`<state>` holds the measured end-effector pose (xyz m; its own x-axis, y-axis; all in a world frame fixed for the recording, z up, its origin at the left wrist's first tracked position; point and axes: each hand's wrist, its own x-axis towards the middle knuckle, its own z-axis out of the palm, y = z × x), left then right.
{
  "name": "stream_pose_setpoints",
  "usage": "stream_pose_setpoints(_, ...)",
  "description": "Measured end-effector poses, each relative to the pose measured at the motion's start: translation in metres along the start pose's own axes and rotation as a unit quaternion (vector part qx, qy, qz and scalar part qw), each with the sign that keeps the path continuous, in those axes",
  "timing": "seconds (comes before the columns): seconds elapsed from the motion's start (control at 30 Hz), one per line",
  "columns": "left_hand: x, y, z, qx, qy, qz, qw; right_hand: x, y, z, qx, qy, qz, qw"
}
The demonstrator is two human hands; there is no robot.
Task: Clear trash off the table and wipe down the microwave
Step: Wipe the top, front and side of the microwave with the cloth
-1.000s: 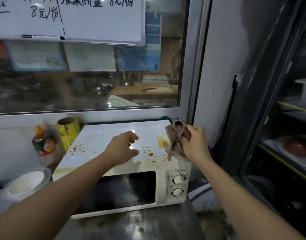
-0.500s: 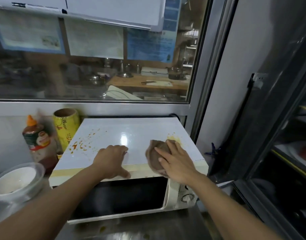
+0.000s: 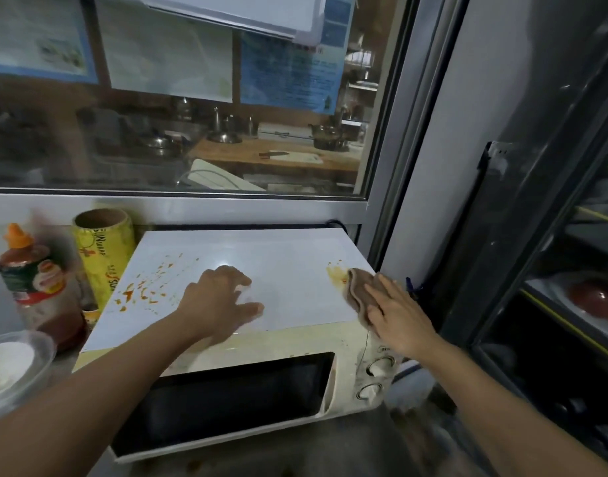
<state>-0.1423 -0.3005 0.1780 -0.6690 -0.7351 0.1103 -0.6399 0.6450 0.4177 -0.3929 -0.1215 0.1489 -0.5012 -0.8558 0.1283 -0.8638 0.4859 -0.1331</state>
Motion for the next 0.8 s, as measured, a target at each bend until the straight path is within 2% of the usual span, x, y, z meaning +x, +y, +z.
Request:
stream_pose_setpoints(0.2, 0.053, -0.004, 0.010, 0.114, -0.024, -0.006, 0.993, 0.062, -0.002, 0.010, -0.003, -0.034, -0.027, 0.999)
stream_pose_setpoints(0.4, 0.086, -0.007, 0.025, 0.115, 0.002, -0.017, 0.993, 0.146, -0.022, 0.005, -0.028, 0.010, -0.085, 0.996)
stream_pose_setpoints(0.5, 0.088, -0.010, 0.027, 0.126, 0.019, -0.021, 0.992, 0.142, -0.042, 0.014, 0.004, -0.016, -0.221, 0.975)
stream_pose_setpoints(0.57, 0.089, -0.012, 0.026, 0.137, 0.018, -0.022, 0.990, 0.112, -0.053, 0.025, 0.055, -0.021, -0.339, 0.939)
stream_pose_setpoints(0.67, 0.092, -0.012, 0.022, 0.129, 0.003, -0.023, 0.991, 0.109, -0.032, 0.020, 0.097, 0.025, -0.424, 0.900)
stream_pose_setpoints(0.73, 0.092, -0.013, 0.022, 0.116, 0.001, -0.025, 0.993, 0.145, -0.005, 0.012, 0.064, 0.024, -0.355, 0.932)
stream_pose_setpoints(0.8, 0.091, -0.015, 0.024, 0.099, -0.001, -0.027, 0.995, 0.184, 0.010, 0.005, 0.011, -0.027, -0.209, 0.977)
